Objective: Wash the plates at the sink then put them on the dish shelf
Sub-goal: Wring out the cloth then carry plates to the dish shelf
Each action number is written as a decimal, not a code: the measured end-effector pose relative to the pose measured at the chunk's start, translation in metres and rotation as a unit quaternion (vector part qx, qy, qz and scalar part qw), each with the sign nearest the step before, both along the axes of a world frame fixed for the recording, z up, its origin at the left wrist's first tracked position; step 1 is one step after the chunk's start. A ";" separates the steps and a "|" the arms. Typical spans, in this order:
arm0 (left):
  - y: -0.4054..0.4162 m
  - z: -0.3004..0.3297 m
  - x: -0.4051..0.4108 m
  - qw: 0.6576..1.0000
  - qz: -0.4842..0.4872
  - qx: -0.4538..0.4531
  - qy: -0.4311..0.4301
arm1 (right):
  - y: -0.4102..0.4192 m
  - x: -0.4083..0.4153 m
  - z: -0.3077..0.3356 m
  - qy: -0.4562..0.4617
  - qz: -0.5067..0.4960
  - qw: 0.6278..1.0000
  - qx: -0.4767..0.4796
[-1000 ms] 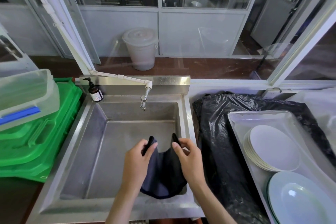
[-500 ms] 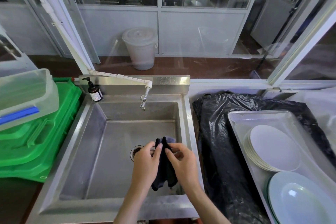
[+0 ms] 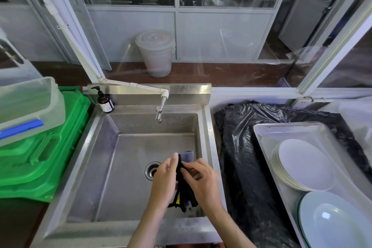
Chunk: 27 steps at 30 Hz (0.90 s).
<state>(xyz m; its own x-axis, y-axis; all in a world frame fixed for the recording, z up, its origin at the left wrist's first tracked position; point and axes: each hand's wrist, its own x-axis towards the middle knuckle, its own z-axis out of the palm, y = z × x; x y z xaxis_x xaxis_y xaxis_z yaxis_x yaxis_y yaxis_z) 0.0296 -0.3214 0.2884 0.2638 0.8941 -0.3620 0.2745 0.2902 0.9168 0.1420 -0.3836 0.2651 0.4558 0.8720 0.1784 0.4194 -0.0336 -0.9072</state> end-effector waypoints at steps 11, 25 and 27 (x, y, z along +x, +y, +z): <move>0.020 -0.002 -0.010 0.998 0.052 0.027 0.007 | 0.002 0.023 0.011 0.157 -0.013 0.983 -0.093; 0.037 0.005 -0.034 0.986 0.127 0.109 -0.012 | 0.004 0.041 -0.022 0.536 0.037 0.832 -0.137; 0.036 0.000 -0.039 0.984 0.100 0.145 0.031 | 0.005 0.041 -0.018 0.483 -0.003 0.867 -0.121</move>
